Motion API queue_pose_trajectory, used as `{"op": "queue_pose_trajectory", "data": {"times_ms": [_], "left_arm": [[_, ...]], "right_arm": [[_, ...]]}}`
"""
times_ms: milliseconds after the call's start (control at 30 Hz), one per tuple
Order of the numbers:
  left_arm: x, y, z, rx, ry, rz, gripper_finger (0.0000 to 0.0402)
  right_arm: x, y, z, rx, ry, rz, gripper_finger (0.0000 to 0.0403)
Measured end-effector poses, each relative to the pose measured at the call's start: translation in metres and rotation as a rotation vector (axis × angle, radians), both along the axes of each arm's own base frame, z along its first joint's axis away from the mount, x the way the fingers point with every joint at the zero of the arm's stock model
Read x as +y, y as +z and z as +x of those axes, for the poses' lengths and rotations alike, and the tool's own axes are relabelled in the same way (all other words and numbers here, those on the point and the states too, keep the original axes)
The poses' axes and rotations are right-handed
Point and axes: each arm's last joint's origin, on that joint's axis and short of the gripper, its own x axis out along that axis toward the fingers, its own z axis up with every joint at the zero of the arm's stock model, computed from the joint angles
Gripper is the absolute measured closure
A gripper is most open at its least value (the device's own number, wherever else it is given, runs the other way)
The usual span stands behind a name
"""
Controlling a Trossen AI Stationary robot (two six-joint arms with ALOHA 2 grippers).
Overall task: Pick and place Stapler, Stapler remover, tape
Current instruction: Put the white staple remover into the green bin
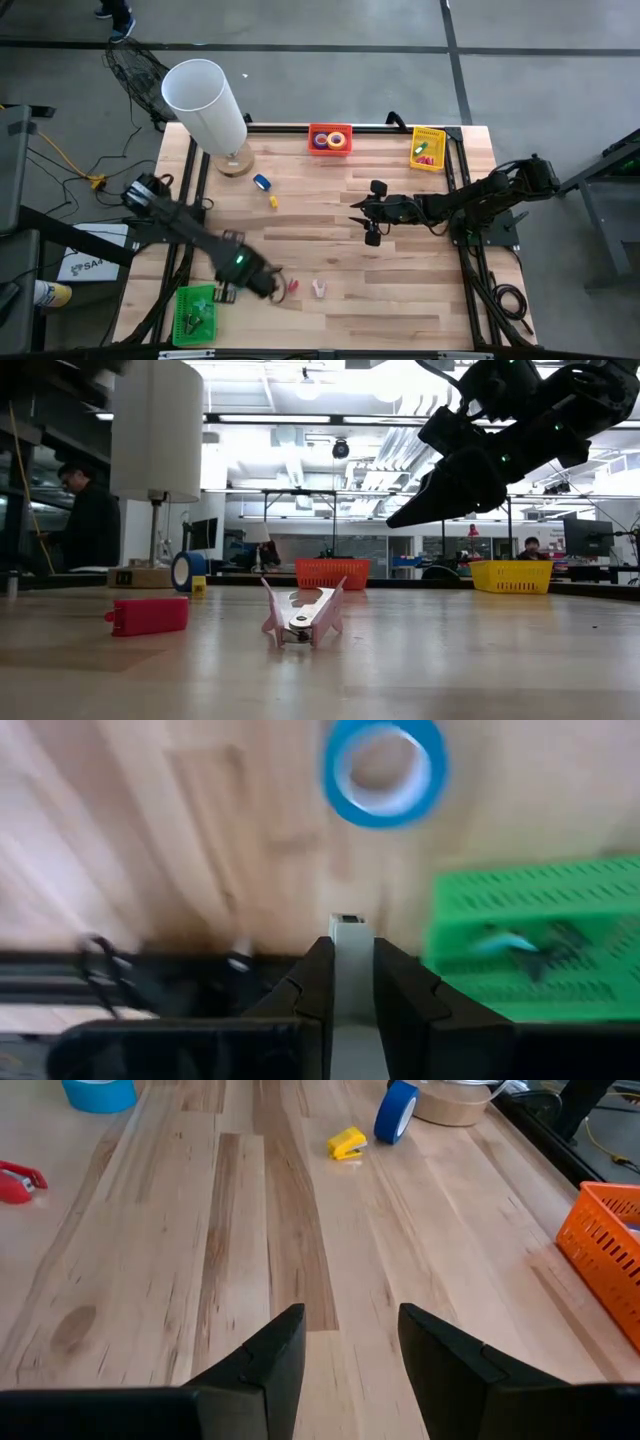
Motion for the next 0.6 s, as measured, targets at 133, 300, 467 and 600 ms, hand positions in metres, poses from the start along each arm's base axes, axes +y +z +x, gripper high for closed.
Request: {"op": "queue_pose_trajectory", "data": {"times_ms": [133,300,467,600], "left_arm": [[-0.029,0.0,-0.021,0.023,0.057,-0.004,0.0359],[-0.062,-0.001,-0.046,0.018,0.133,-0.024,0.0359],[-0.086,-0.003,-0.061,-0.055,0.199,-0.05,0.0359],[-0.1,-0.004,-0.068,-0.151,0.266,-0.055,0.0359]], "right_arm": [[0.0,0.0,0.0,-0.001,0.0,0.0,0.0249],[0.0,0.001,0.001,-0.015,0.0,0.001,0.0249],[0.0,0.003,0.002,-0.04,0.0,0.003,0.0249],[0.0,0.004,0.002,-0.045,0.0,0.003,0.0249]]}}
